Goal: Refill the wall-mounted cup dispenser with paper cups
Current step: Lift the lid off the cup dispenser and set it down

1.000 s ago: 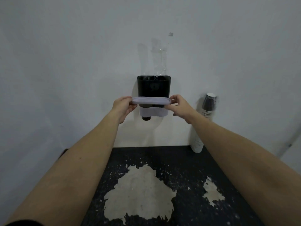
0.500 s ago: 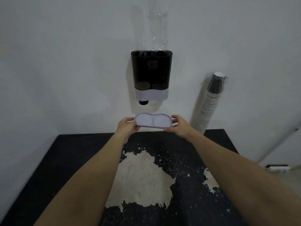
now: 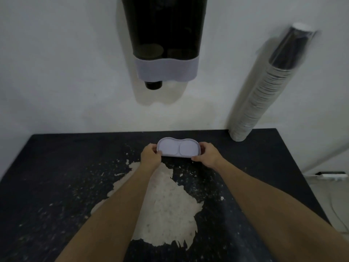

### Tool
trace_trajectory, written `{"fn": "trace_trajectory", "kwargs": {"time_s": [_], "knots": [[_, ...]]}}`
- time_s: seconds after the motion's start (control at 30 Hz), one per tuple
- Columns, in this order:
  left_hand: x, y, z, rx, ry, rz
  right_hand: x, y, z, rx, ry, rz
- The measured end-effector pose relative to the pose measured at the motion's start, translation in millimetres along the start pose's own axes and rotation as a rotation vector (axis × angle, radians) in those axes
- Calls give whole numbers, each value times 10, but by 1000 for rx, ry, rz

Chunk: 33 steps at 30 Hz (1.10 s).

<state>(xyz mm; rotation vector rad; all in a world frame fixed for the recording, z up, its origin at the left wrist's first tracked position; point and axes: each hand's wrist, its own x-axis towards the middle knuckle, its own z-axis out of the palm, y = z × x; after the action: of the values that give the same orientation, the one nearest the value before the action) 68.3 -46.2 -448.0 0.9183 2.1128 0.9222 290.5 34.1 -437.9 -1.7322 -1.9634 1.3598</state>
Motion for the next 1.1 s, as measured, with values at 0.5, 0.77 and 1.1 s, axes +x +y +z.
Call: {"fn": "trace_trajectory", "kwargs": {"time_s": [0.5,0.77,1.1], "knots": [[418,-164,333,598,-15,98,498,55,134,-310,36,13],[697,-31,315,699,10,137,810,-65,86,-378,34,10],[753,36,294,724,-39,159,841,-191,66,-471,11,56]]}}
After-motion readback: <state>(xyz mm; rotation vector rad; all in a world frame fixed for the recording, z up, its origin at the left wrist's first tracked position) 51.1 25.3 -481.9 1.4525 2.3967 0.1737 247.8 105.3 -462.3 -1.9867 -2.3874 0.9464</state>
